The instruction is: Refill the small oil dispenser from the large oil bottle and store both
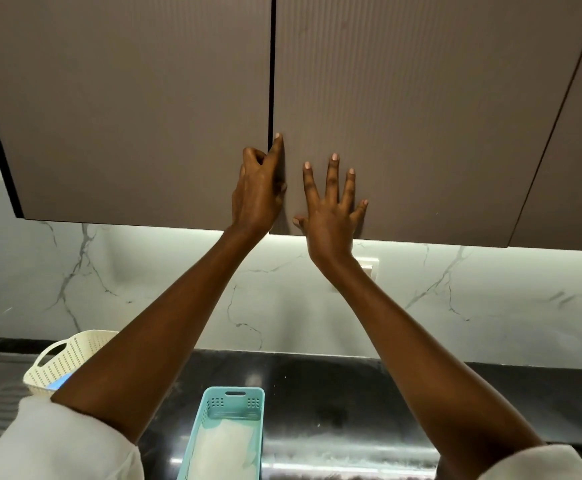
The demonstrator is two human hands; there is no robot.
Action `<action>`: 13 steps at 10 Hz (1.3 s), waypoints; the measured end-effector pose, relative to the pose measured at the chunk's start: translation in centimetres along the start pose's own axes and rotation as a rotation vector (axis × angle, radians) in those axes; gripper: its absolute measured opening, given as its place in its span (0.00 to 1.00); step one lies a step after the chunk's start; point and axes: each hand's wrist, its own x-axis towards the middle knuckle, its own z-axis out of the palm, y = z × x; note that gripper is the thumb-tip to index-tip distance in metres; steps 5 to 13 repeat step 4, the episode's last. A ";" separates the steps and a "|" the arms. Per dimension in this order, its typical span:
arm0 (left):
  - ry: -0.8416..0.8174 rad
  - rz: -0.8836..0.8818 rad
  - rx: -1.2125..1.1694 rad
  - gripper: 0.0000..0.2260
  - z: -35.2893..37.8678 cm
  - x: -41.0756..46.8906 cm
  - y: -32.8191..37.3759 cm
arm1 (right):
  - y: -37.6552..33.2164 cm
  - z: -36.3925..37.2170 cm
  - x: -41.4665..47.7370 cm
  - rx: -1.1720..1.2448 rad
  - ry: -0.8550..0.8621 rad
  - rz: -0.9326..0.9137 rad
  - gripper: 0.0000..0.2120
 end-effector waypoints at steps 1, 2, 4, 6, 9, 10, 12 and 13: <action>0.012 0.033 -0.016 0.31 -0.3 -0.2 0.0 | 0.2 -0.3 -0.1 0.001 -0.025 -0.012 0.52; -0.039 0.081 0.033 0.39 -0.7 -0.5 0.1 | 0.6 -0.9 -0.5 0.012 -0.031 -0.030 0.50; -0.085 0.059 -0.090 0.35 -0.3 -1.4 -0.5 | 1.8 -1.3 -1.1 0.142 -0.001 -0.078 0.44; -0.085 0.059 -0.090 0.35 -0.3 -1.4 -0.5 | 1.8 -1.3 -1.1 0.142 -0.001 -0.078 0.44; -0.085 0.059 -0.090 0.35 -0.3 -1.4 -0.5 | 1.8 -1.3 -1.1 0.142 -0.001 -0.078 0.44; -0.085 0.059 -0.090 0.35 -0.3 -1.4 -0.5 | 1.8 -1.3 -1.1 0.142 -0.001 -0.078 0.44; -0.085 0.059 -0.090 0.35 -0.3 -1.4 -0.5 | 1.8 -1.3 -1.1 0.142 -0.001 -0.078 0.44; -0.085 0.059 -0.090 0.35 -0.3 -1.4 -0.5 | 1.8 -1.3 -1.1 0.142 -0.001 -0.078 0.44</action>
